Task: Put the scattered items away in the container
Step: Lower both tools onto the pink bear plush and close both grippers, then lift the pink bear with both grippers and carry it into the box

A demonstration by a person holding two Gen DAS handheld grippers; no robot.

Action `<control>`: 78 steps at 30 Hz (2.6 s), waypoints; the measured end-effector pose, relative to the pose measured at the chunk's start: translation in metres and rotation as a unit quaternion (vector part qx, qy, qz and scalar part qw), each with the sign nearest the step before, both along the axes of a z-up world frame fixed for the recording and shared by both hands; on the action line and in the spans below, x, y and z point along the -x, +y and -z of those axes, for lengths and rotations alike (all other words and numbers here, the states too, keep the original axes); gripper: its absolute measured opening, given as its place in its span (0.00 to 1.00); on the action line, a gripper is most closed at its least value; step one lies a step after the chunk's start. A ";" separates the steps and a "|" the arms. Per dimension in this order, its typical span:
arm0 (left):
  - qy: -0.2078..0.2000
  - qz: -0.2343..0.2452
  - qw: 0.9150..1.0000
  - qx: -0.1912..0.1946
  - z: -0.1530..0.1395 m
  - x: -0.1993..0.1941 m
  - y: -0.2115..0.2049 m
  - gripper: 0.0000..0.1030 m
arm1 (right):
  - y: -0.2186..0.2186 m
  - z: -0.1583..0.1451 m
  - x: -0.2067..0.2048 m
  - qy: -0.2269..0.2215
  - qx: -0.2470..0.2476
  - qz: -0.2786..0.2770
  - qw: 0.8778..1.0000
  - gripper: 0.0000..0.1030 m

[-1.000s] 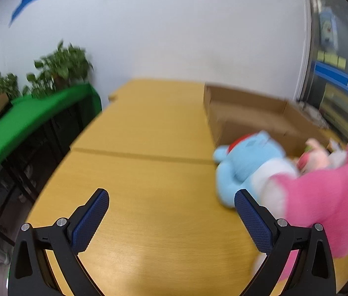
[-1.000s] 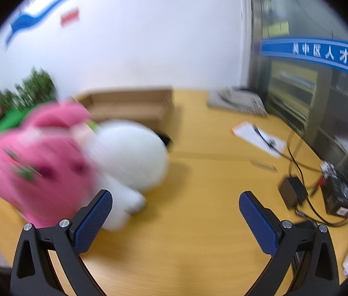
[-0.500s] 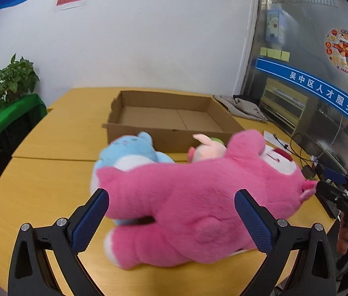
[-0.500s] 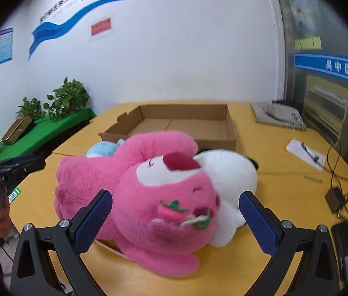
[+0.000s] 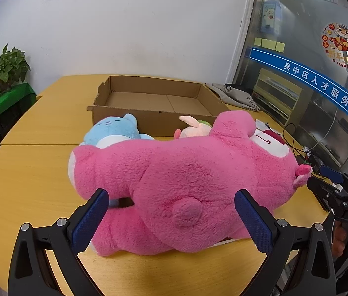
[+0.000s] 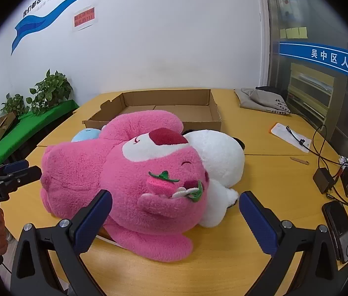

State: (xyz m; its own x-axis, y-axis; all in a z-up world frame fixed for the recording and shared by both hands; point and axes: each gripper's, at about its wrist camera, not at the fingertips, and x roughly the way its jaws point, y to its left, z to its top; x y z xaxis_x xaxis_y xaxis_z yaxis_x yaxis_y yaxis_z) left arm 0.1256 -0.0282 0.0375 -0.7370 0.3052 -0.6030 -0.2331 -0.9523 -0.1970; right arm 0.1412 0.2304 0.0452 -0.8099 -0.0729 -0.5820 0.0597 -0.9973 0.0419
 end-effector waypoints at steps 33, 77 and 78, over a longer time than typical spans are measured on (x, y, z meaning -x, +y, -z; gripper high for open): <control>-0.082 0.107 0.988 -0.071 0.061 0.053 0.000 0.79 | 0.022 0.057 0.062 -0.046 0.105 -0.096 0.989 0.80; -0.029 0.063 0.996 -0.061 0.021 0.026 0.003 0.61 | -0.013 0.032 0.053 0.006 0.048 -0.101 0.994 0.64; -0.020 0.062 0.996 -0.061 0.014 0.024 0.003 0.61 | -0.013 0.027 0.051 0.011 0.051 -0.103 0.993 0.63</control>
